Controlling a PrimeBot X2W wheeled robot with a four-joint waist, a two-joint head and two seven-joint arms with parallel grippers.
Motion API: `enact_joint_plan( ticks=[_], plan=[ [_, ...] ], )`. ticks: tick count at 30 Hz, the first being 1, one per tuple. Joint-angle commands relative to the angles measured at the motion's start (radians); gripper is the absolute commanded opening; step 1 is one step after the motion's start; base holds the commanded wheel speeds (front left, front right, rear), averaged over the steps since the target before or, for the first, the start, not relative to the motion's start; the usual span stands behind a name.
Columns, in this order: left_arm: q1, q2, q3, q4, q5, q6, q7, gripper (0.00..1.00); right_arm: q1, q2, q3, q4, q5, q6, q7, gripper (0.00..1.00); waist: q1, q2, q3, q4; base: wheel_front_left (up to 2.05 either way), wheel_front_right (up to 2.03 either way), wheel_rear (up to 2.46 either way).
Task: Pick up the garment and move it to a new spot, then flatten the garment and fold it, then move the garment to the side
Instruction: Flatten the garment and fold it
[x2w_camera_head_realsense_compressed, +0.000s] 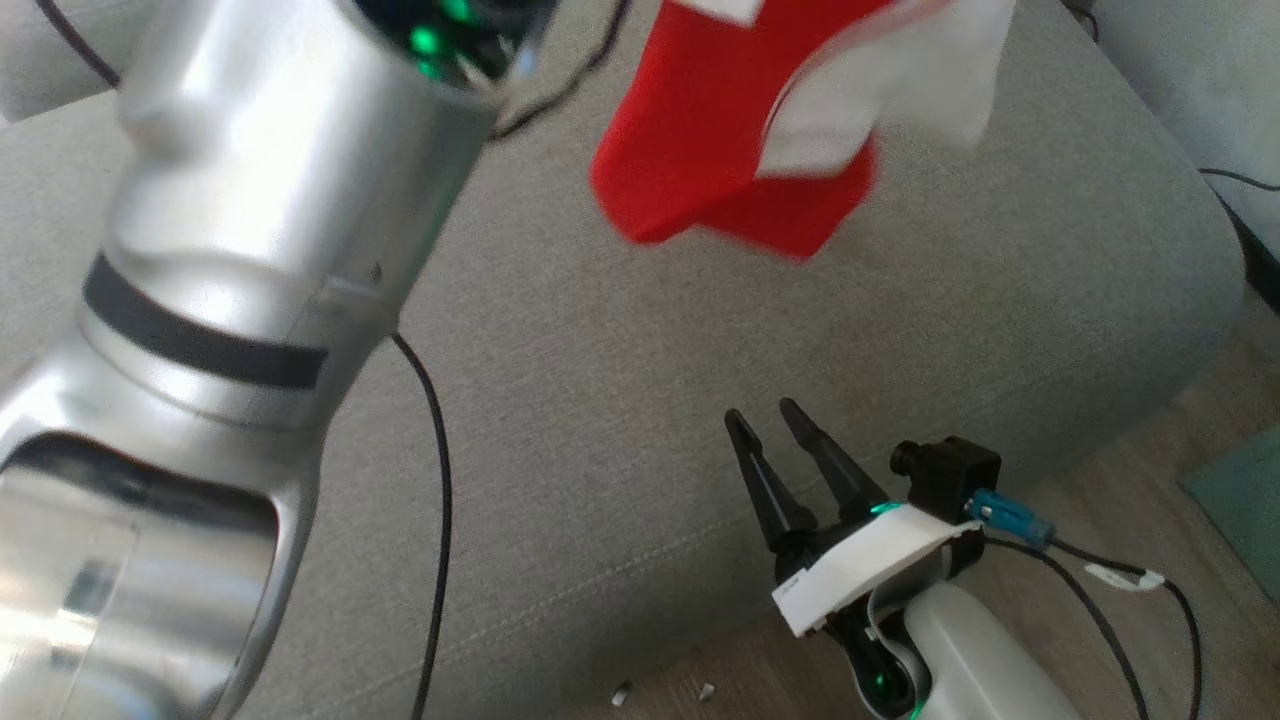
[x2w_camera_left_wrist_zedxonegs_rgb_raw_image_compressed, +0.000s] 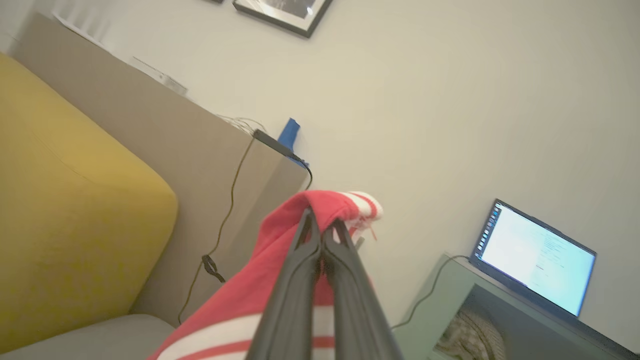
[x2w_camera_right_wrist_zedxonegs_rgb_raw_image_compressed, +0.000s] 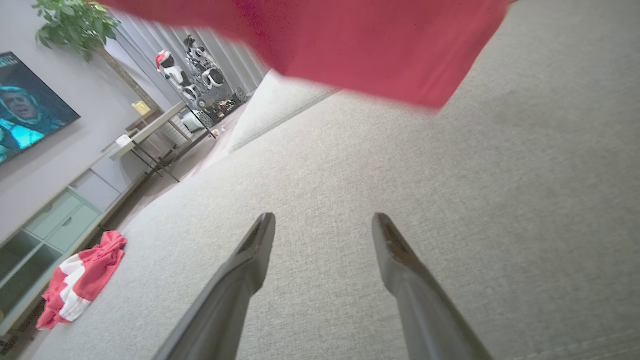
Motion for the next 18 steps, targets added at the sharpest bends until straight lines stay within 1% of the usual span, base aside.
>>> enact_joint_plan(
  ticks=[1, 2, 3, 7, 11, 15, 18],
  plan=[
    [0.0, 0.03, 0.026, 0.042, 0.009, 0.02, -0.014, 0.0, -0.026, 0.015, 0.022, -0.013, 0.013, 0.007, -0.022, 1.0, 0.0, -0.0001, -0.008, 0.014, 0.0, 0.0, 0.0],
    [0.024, 0.043, 0.028, 0.071, 0.008, 0.028, -0.014, 0.0, -0.026, 0.015, 0.021, -0.005, 0.014, 0.007, -0.026, 1.0, 0.0, -0.0001, -0.013, 0.021, 0.0, 0.0, 0.0],
    [0.024, 0.043, 0.028, 0.071, 0.008, 0.028, -0.014, 0.0, -0.026, 0.015, 0.021, -0.005, 0.014, 0.007, -0.026, 1.0, 0.0, -0.0001, -0.013, 0.021, 0.0, 0.0, 0.0],
    [0.201, 0.136, 0.044, 0.145, -0.011, 0.057, -0.01, 0.0, -0.027, 0.015, 0.02, 0.021, 0.012, 0.007, -0.032, 1.0, 0.0, -0.0001, -0.026, 0.053, 0.0, 0.0, 0.0],
    [0.407, 0.233, 0.108, 0.18, -0.055, 0.07, -0.05, 0.0, -0.034, 0.015, 0.018, 0.039, -0.002, 0.007, -0.032, 1.0, 0.0, -0.0001, -0.024, 0.089, 0.0, 0.0, 0.0],
    [0.587, 0.311, 0.195, 0.195, -0.105, 0.056, -0.119, 0.0, -0.034, 0.015, 0.014, 0.044, -0.013, 0.007, -0.03, 1.0, 0.0, -0.0001, -0.017, 0.123, 0.0, 0.0, 0.0],
    [0.694, 0.358, 0.23, 0.198, -0.116, 0.023, -0.165, 0.0, -0.032, 0.015, 0.003, 0.052, -0.027, 0.007, -0.026, 1.0, 0.0, -0.0001, -0.008, 0.15, 0.0, 0.0, 0.0]
  ],
)
